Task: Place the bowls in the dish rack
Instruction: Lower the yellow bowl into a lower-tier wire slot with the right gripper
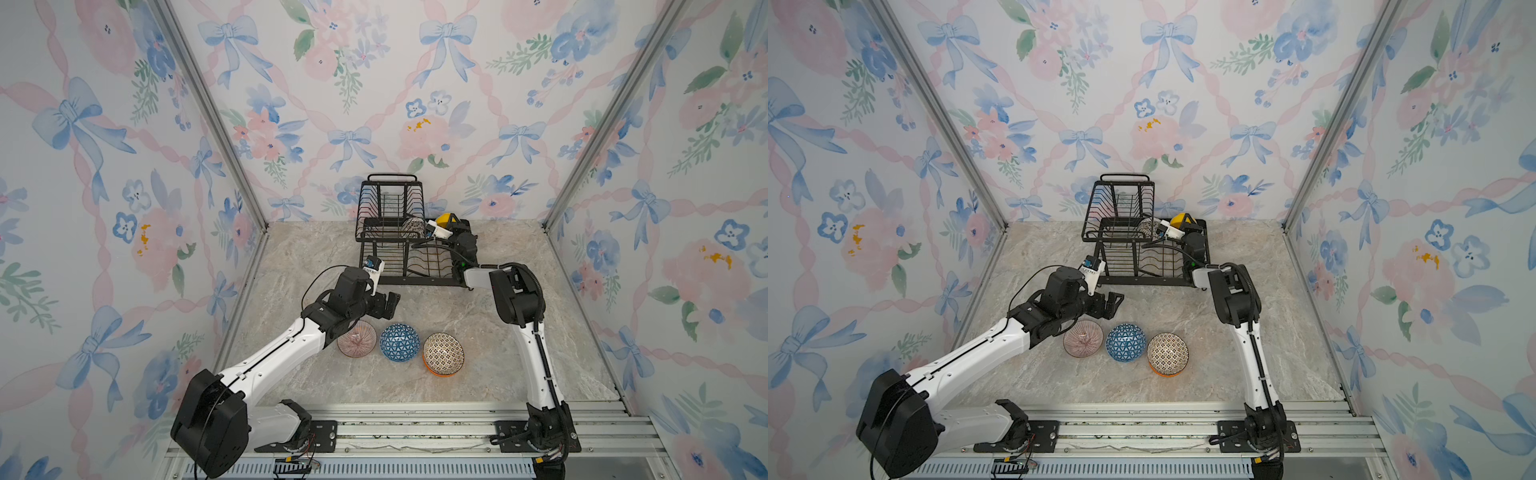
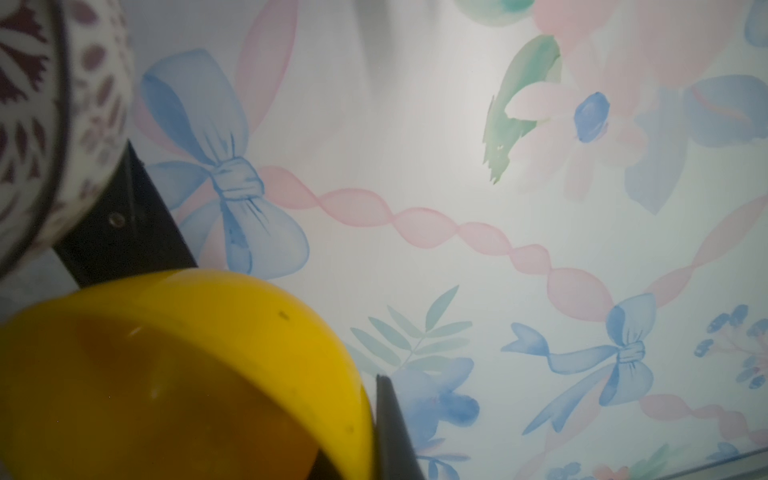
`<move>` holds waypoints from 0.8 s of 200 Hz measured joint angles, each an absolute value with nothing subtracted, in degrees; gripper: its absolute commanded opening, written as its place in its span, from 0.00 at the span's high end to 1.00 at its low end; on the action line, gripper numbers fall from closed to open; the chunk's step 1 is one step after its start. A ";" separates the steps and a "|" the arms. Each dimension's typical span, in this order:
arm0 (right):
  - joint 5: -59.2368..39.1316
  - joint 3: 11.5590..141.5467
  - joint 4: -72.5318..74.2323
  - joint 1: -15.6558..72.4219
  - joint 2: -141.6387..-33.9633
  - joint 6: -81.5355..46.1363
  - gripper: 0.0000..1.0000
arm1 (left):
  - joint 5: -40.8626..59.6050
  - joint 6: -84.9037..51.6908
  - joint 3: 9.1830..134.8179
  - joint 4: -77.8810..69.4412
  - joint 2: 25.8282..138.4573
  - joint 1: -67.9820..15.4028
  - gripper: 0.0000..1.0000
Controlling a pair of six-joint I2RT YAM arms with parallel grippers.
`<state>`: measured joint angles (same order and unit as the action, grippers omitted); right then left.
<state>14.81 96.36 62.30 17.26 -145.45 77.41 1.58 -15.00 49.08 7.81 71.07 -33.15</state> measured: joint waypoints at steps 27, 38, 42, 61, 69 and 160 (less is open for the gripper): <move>14.79 96.42 61.95 17.19 -145.45 77.36 1.00 | 1.58 -15.00 49.08 7.81 71.07 -33.15 0.02; 14.79 96.55 61.67 17.19 -145.45 77.36 1.00 | 1.58 -15.00 49.06 7.81 71.07 -33.15 0.02; 14.79 96.62 61.58 17.19 -145.45 77.36 1.00 | 1.58 -15.00 49.06 7.81 71.07 -33.15 0.02; 14.79 96.68 61.36 17.17 -145.45 77.36 0.98 | 1.58 -14.98 49.06 7.81 71.07 -33.15 0.02; 14.79 96.73 61.19 17.10 -145.43 77.36 0.97 | 1.58 -15.00 49.06 7.81 71.07 -33.15 0.02; 15.14 96.66 58.19 16.86 -145.45 77.38 0.88 | 1.61 -14.74 49.06 7.81 71.07 -32.93 0.02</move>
<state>15.14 96.66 58.19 16.86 -145.45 77.38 1.61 -14.74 49.06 7.81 71.07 -32.93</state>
